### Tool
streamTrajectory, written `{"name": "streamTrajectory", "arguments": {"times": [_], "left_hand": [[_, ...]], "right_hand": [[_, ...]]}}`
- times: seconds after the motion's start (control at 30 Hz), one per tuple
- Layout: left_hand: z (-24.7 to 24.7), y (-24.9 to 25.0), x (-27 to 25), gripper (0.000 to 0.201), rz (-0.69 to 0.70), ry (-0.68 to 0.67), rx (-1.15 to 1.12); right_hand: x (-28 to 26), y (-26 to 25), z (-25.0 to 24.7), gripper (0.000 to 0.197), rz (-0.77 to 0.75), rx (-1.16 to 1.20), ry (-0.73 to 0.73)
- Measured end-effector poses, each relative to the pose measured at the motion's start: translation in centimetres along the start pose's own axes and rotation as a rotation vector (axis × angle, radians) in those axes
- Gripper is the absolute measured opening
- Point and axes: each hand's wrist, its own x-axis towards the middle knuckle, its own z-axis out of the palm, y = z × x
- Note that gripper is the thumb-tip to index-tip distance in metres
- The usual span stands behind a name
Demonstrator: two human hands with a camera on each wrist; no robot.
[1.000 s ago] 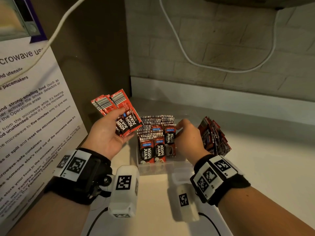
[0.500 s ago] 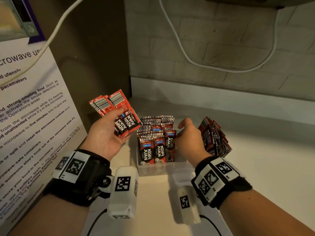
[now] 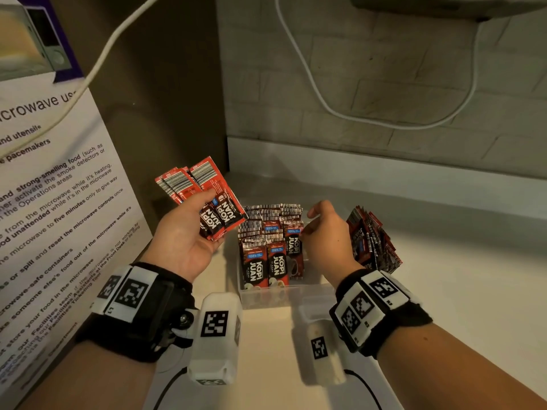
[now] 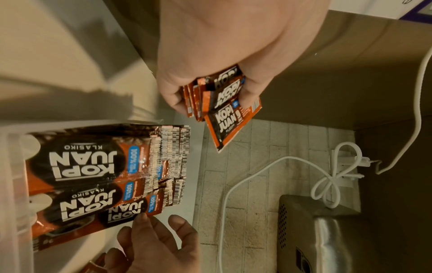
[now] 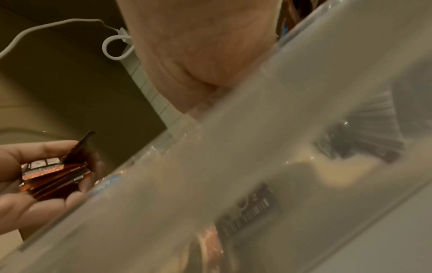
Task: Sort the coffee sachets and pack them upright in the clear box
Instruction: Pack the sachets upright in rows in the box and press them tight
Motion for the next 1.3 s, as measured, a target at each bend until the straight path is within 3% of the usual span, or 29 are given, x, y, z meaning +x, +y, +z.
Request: {"name": "streamTrajectory", "arguments": {"times": [0.9, 1.1, 1.23, 1.3], "left_hand": [[0.1, 0.1, -0.3, 0.020, 0.038, -0.028, -0.006], [0.8, -0.1, -0.6, 0.019, 0.062, -0.110, 0.054], [1.9, -0.7, -1.2, 0.015, 0.099, -0.223, 0.174], [2.5, -1.1, -1.5, 0.018, 0.104, -0.287, 0.229]], "right_hand": [[-0.3, 0.1, -0.4, 0.027, 0.014, 0.052, 0.012], [-0.9, -2.3, -1.8, 0.011, -0.068, 0.237, 0.158], [-2.1, -5.3, -2.9, 0.018, -0.035, 0.612, -0.121], [-2.8, -6.0, -3.1, 0.017, -0.056, 0.681, -0.259]]}}
